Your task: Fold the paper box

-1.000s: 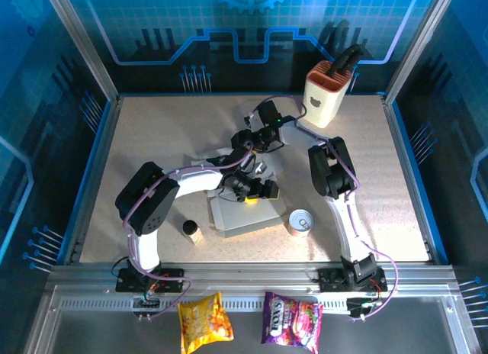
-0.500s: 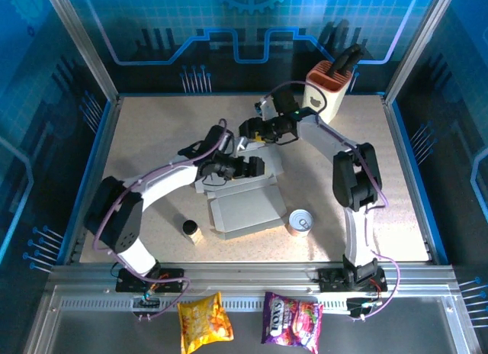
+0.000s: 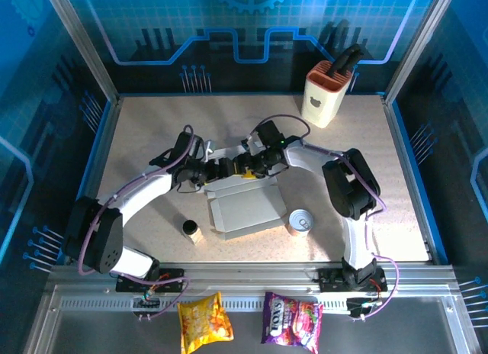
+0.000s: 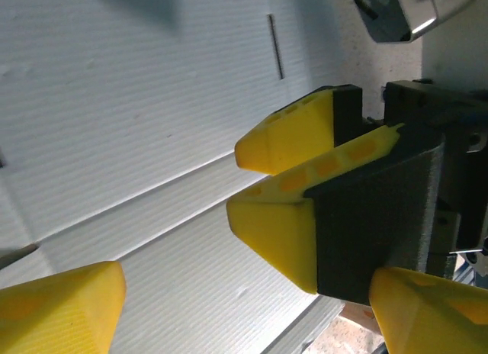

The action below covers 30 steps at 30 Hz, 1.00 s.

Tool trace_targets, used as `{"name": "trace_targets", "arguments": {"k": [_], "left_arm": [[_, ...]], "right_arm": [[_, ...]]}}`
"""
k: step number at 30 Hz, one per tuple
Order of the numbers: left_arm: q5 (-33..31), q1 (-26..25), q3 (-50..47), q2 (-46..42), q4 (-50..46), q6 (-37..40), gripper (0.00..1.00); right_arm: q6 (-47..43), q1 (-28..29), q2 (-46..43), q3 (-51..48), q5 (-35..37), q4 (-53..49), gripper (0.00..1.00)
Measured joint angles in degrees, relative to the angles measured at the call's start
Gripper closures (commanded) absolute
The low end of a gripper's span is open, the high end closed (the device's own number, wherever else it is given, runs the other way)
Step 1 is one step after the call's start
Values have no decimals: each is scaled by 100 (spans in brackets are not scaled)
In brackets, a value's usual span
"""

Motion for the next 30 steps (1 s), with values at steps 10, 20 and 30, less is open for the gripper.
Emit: {"name": "trace_targets", "arguments": {"k": [10, 20, 30], "left_arm": [[-52, 94, -249, -223, -7, -205, 15], [-68, 114, -249, -431, -118, -208, 15], [-72, 142, -227, -275, -116, -181, 14]], "right_arm": [[417, 177, 743, 299, 133, 485, 34], [938, -111, 688, 87, 662, 1215, 34], [979, -363, 603, 35, 1012, 1285, 34]]}}
